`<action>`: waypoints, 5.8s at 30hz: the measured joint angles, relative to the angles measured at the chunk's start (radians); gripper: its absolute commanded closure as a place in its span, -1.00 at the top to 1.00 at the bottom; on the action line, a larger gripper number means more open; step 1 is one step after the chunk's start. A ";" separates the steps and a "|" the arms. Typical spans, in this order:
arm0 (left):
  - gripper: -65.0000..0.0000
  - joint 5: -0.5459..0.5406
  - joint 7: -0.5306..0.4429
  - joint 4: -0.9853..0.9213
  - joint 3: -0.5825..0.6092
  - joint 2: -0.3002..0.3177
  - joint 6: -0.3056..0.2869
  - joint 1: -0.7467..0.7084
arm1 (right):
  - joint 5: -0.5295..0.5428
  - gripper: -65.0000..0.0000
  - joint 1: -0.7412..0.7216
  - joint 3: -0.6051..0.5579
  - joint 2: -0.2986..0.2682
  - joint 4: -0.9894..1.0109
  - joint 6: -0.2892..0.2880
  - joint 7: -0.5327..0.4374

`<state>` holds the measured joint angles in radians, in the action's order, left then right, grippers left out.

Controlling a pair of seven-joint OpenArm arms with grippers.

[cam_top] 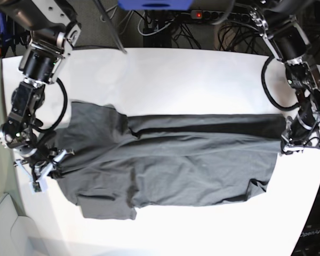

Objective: Layout the t-shirt on the table in an organized manner, then fold the t-shirt properly
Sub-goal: 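Lower the folded edge onto the shirt body with both grippers, then open the right gripper and release the folded corner, then move the right gripper to the shirt's sleeve corner and grasp it, then pull the shirt edge with both grippers to straighten the fold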

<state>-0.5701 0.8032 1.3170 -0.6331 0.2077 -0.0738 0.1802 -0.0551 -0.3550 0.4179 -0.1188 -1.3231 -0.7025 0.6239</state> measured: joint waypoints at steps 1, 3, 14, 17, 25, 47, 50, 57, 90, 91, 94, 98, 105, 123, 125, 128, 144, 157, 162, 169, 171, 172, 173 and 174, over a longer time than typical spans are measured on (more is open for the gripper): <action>-1.00 0.000 0.000 0.000 0.000 0.000 0.000 0.000 | 0.000 -0.99 -0.002 0.000 0.000 0.000 0.000 0.000; -0.98 0.001 0.000 0.000 0.000 0.000 0.002 0.000 | 0.000 -0.91 -0.002 0.000 0.000 0.000 0.000 0.000; -0.02 0.003 -0.002 0.000 -0.001 -0.001 0.003 -0.031 | 0.000 -0.37 0.018 0.000 0.000 0.000 0.000 -0.006; 0.18 -0.001 0.000 -0.001 -0.005 -0.001 0.003 -0.050 | 0.000 -0.24 0.026 0.000 -0.001 0.000 0.000 0.003; 0.25 -0.010 0.007 0.026 -0.079 -0.008 0.002 -0.081 | 0.003 -0.03 0.095 0.002 -0.002 -0.139 0.002 0.002; 0.91 -0.011 0.000 0.040 -0.083 -0.006 -0.004 -0.138 | 0.009 0.12 0.387 0.000 0.041 -0.220 0.000 0.000; 0.91 -0.011 0.000 0.040 -0.083 -0.007 -0.004 -0.138 | 0.008 0.12 0.415 -0.002 0.038 -0.222 0.000 -0.005; 0.91 -0.011 0.000 0.040 -0.084 -0.006 -0.005 -0.138 | 0.004 0.12 0.437 -0.002 0.039 -0.217 0.000 0.002; 0.91 -0.011 0.000 0.039 -0.086 -0.008 -0.004 -0.138 | 0.050 -1.00 0.447 -0.182 0.044 -0.124 0.011 -0.096; 0.91 -0.011 0.000 0.039 -0.086 -0.008 -0.004 -0.138 | 0.049 -1.00 0.447 -0.187 0.044 -0.125 0.011 -0.096; 0.91 -0.011 0.000 0.039 -0.086 -0.008 -0.004 -0.138 | 0.040 -1.00 0.449 -0.188 0.045 -0.153 0.008 -0.067; 0.91 -0.011 0.000 0.039 -0.086 -0.008 -0.004 -0.138 | -0.005 -1.00 0.461 -0.189 0.047 -0.244 0.004 0.005; 0.91 -0.011 0.000 0.039 -0.087 -0.008 -0.005 -0.138 | 0.006 -1.00 0.352 -0.190 0.049 -0.309 0.004 -0.001; 0.91 -0.011 0.007 0.040 -0.090 -0.008 -0.004 -0.141 | 0.004 -1.00 0.024 -0.192 0.047 -0.033 0.003 0.087; 0.91 -0.011 0.007 0.040 -0.090 -0.008 -0.004 -0.141 | -0.001 -1.00 -0.011 -0.192 0.047 0.005 0.003 0.090; 0.91 -0.011 0.007 0.040 -0.090 -0.008 -0.004 -0.141 | 0.001 -1.00 -0.060 -0.192 0.047 0.052 0.004 0.081; 0.91 -0.011 0.006 0.040 -0.090 -0.003 -0.005 -0.141 | -0.001 -1.00 -0.118 -0.187 0.001 0.219 0.004 0.019; 0.91 -0.011 0.007 0.040 -0.090 -0.006 -0.005 -0.141 | 0.000 -0.37 -0.118 -0.187 -0.047 0.219 0.004 -0.017; 0.91 -0.011 0.007 0.040 -0.090 -0.006 -0.005 -0.141 | 0.000 0.20 -0.118 -0.189 -0.047 0.218 0.004 -0.018; 0.91 -0.011 0.006 0.040 -0.090 -0.003 -0.004 -0.140 | 0.003 0.33 -0.087 -0.183 -0.083 0.162 0.004 -0.016; 0.91 -0.011 0.006 0.039 -0.090 -0.003 -0.005 -0.136 | 0.001 0.33 -0.063 -0.185 -0.081 0.163 0.003 -0.010; 0.91 -0.011 0.005 0.039 -0.087 -0.003 -0.005 -0.134 | 0.003 0.32 -0.047 -0.185 -0.080 0.163 0.003 -0.015; 0.91 -0.011 0.004 0.039 -0.084 -0.003 -0.005 -0.133 | 0.004 0.31 -0.032 -0.185 -0.082 0.165 0.002 -0.020; 0.91 -0.011 0.006 0.041 -0.084 -0.004 -0.005 -0.133 | 0.003 0.29 -0.021 -0.185 -0.084 0.166 0.003 -0.017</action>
<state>-0.5812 0.8097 1.3579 -0.7174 0.2035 -0.0784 0.0475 -0.0517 -0.3763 0.2325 -0.2031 -1.1572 -0.6994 0.6067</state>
